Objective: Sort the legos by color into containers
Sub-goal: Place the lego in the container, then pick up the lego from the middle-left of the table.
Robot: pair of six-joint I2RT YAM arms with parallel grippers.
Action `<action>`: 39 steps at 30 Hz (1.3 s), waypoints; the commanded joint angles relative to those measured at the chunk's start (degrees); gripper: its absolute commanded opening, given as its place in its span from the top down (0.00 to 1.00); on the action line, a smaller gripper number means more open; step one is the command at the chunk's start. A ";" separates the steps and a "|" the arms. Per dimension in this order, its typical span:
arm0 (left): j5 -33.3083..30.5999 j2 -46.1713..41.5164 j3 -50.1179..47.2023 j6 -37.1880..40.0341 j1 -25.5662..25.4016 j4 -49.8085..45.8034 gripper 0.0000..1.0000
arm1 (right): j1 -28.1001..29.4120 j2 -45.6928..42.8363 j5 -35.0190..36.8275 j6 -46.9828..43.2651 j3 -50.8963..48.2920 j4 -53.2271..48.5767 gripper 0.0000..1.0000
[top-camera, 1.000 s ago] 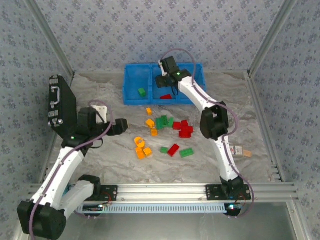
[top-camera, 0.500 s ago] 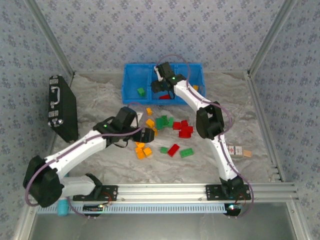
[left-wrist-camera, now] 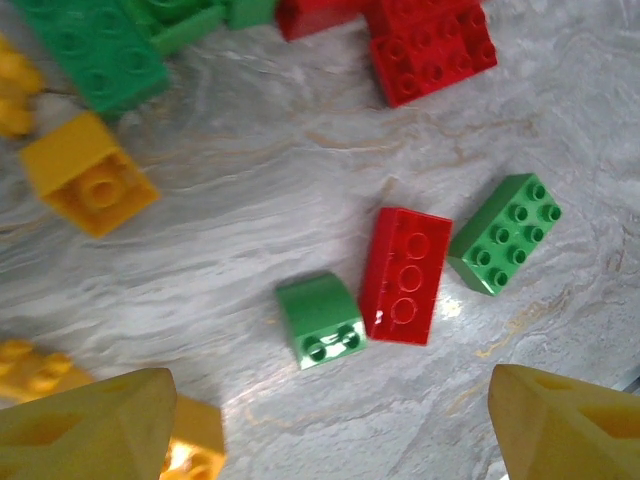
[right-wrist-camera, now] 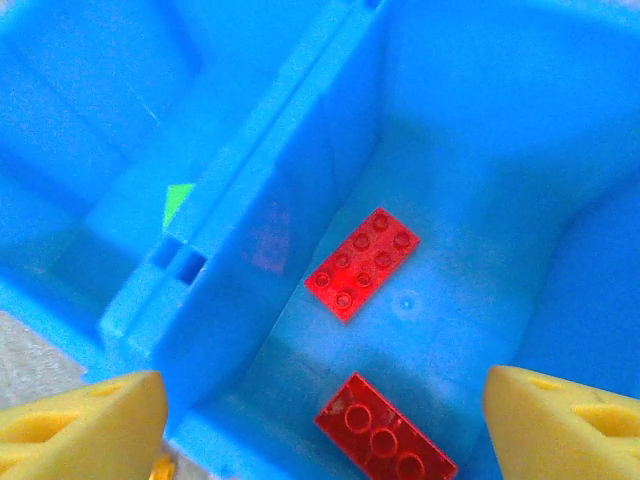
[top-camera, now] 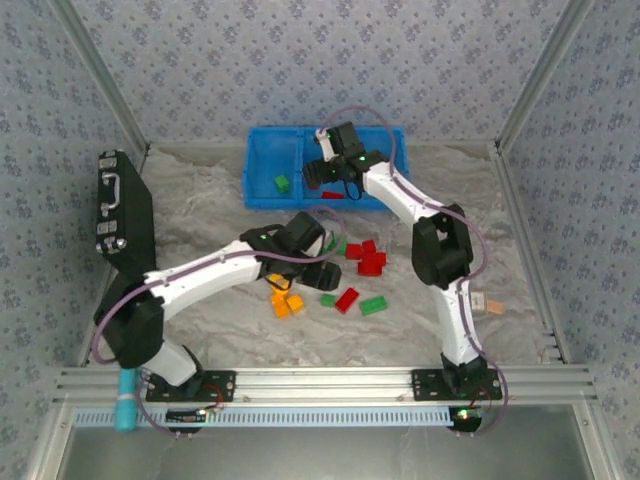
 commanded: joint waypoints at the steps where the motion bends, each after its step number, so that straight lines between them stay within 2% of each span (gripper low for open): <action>1: -0.76 4.30 4.39 -0.61 -2.51 -4.21 0.20 | -1.47 -8.16 -2.60 -1.24 -4.31 2.85 0.16; 10: -3.25 11.39 6.55 -3.96 -4.62 -6.84 0.30 | -5.62 -25.08 -1.24 -1.18 -22.26 5.30 0.16; 18: -3.60 13.35 4.11 -5.83 -4.71 -4.87 0.32 | -7.64 -35.57 0.89 0.81 -34.55 5.78 0.15; 25: -4.27 14.41 2.18 -6.81 -4.70 -1.78 0.35 | -8.42 -37.99 1.17 1.77 -37.86 5.13 0.15; 39: -6.32 15.44 0.21 -8.75 -4.45 1.52 0.41 | -8.26 -38.77 1.12 1.60 -37.95 3.71 0.15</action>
